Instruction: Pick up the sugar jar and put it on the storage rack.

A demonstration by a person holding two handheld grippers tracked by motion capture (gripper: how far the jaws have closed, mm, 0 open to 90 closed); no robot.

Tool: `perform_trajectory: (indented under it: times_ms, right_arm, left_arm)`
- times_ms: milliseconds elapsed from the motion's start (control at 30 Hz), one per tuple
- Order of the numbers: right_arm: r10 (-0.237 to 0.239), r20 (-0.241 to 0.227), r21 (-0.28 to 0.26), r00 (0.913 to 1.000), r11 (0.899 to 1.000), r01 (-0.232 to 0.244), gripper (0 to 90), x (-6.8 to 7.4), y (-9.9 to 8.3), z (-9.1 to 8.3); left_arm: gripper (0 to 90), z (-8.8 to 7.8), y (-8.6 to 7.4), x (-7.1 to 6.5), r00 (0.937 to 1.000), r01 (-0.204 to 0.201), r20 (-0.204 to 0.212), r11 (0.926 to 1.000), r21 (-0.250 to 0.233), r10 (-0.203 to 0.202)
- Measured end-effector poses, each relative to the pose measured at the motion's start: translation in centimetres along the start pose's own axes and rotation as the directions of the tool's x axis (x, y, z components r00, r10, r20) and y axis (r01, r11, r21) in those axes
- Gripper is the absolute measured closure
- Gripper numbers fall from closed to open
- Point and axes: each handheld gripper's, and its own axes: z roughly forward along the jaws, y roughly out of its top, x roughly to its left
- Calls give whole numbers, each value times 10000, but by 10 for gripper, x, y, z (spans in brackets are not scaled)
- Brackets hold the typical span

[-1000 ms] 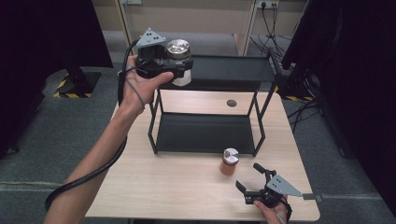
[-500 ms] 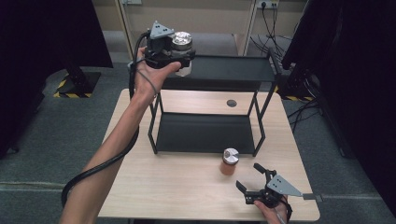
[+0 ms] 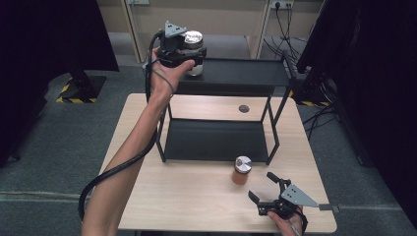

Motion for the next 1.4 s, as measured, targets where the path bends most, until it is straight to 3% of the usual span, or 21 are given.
perform_trajectory:
  times_ms: [400, 633, 700, 800, 933, 1400]
  right_arm:
    - [3, -33, -3, 10000, 10000, -3, 11, 0, 0, 0]
    - [11, -44, -5, 10000, 10000, -11, 11, 0, 0, 1]
    - [14, -37, -22, 10000, 10000, -15, 11, 0, 0, 0]
    - [27, -39, -22, 10000, 10000, -27, 11, 0, 0, 0]
    - [19, -65, -1, 10000, 10000, -19, 11, 0, 0, 1]
    - [21, -51, 0, 10000, 10000, -21, 11, 1, 0, 1]
  left_arm:
    - [311, 9, -7, -1, 9999, -67, -89, 10000, 33, 68]
    - [308, 10, -18, 1, 9994, 302, -152, 9985, -453, -309]
    - [260, 10, -20, 0, 9992, 322, -219, 9977, -595, -336]
    - [118, 9, -21, 1, 9956, 903, -200, 9934, -713, -920]
    - [14, 7, -19, -5, 9946, 832, -570, 9945, -637, -869]
    - [0, -8, -28, -6, 9980, 615, -124, 9954, -736, -626]
